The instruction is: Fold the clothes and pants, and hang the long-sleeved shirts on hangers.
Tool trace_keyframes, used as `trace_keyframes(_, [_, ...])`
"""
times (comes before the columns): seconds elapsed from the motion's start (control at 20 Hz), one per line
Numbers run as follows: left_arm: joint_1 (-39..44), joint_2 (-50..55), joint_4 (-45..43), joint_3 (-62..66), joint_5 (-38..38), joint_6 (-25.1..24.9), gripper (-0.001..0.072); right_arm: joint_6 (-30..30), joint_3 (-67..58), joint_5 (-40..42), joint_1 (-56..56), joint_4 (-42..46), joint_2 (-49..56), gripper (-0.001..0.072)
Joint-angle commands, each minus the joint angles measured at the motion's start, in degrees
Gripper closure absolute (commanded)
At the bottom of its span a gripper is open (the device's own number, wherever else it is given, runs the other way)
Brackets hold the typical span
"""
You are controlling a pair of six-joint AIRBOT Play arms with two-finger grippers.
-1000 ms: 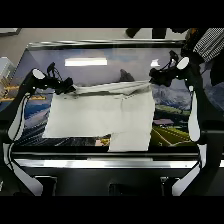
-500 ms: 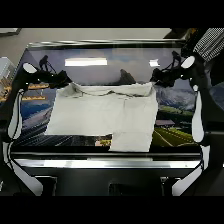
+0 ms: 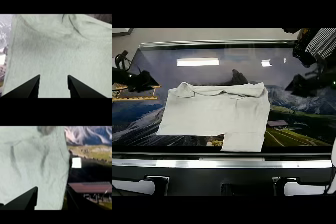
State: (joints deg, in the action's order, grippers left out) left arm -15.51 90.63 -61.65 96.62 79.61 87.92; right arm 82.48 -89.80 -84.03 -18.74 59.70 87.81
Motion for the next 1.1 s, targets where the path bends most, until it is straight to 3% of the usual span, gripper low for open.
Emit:
trace_keyframes(0.0, [-3.39,-11.47,-1.16,-16.17,-4.92,-0.13,0.0304,-4.5,19.58,1.4,-1.7,-1.9,-8.61,0.0271])
trace_keyframes(0.2, [-5.03,-19.69,-1.14,-29.59,-7.08,-1.03,0.0296,-10.6,36.37,5.68,-1.7,-5.03,-12.68,0.0272])
trace_keyframes(0.25, [-5.25,-20.72,-1.14,-31.47,-7.08,-1.01,0.0247,-12.26,39.01,6.38,-1.7,-6.38,-12.68,0.0272])
trace_keyframes(0.3, [-5.25,-21.27,-0.94,-32.7,-7.06,-1.11,0.0152,-14.21,41.31,7.54,-1.7,-8.24,-12.68,0.0272])
trace_keyframes(0.35, [-5.25,-21.46,-0.35,-33.46,-6.93,-2.14,0.0117,-15.98,43.41,9.09,-1.7,-10.08,-12.68,0.0272])
trace_keyframes(0.55, [-5.25,-21.4,3.67,-33.75,-7.13,-5.11,0.0118,-20.09,48.81,13.64,-1.7,-13.09,-12.61,0.0273])
trace_keyframes(1.05, [-5.25,-21.05,3.87,-33.75,-8.13,-5.29,0.0118,-25.09,52.22,17.75,0.22,-20.7,-8.07,0.0281])
